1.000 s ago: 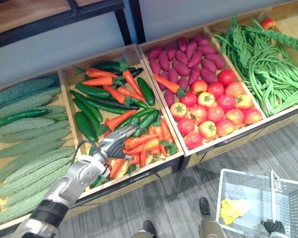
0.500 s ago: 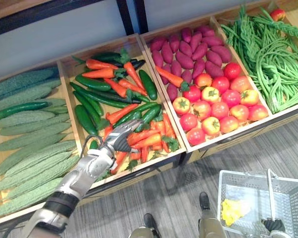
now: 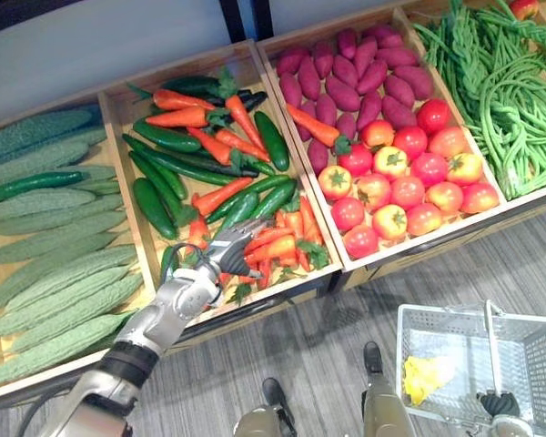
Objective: Pick vegetable in the basket
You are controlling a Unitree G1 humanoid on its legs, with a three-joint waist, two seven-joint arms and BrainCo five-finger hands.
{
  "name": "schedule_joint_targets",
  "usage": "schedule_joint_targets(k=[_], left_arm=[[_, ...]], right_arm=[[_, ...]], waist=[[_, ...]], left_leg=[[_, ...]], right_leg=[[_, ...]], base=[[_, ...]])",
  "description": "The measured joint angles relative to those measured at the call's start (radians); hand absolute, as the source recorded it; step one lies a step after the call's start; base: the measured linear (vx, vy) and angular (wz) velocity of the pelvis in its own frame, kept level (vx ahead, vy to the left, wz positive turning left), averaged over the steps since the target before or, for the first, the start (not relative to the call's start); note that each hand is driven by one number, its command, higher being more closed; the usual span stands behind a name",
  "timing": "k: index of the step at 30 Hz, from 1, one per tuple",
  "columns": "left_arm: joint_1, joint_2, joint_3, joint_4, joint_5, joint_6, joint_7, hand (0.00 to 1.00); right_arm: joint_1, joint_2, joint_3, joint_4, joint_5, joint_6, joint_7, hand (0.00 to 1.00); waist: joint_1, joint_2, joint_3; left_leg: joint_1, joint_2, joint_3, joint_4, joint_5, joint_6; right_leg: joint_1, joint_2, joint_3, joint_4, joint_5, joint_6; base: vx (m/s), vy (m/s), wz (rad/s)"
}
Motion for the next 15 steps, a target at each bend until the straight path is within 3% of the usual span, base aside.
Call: schedule_joint_targets(k=[9,10,15], left_arm=[[-0.004,-0.060,0.054,0.115,0.044,0.029,0.039,0.00],[-0.005,-0.061,0.074,0.130,0.049,0.040,0.045,1.00],[-0.018,-0.078,0.142,0.175,0.079,0.070,0.085,1.00]], right_arm=[[-0.001,0.008,0.006,-0.013,-0.006,0.000,0.000,1.00],[-0.002,0.008,0.006,-0.018,-0.024,0.000,0.000,1.00],[-0.006,0.008,0.012,-0.019,-0.036,0.000,0.000,1.00]], waist=[[-0.001,-0.017,0.016],[-0.001,-0.018,0.018],[0.000,-0.018,0.022]], left_leg=[[-0.015,0.006,0.009,0.013,-0.001,0.000],[-0.026,0.009,0.011,0.020,-0.001,0.000],[-0.033,0.021,0.028,0.035,-0.001,0.000]], right_leg=[[-0.017,0.005,0.011,0.000,0.013,-0.004],[-0.029,0.008,0.015,0.000,0.016,-0.004],[-0.038,0.019,0.028,0.000,0.024,-0.008]], base=[[-0.02,-0.015,-0.04],[-0.03,-0.031,-0.08],[-0.02,-0.033,-0.08]])
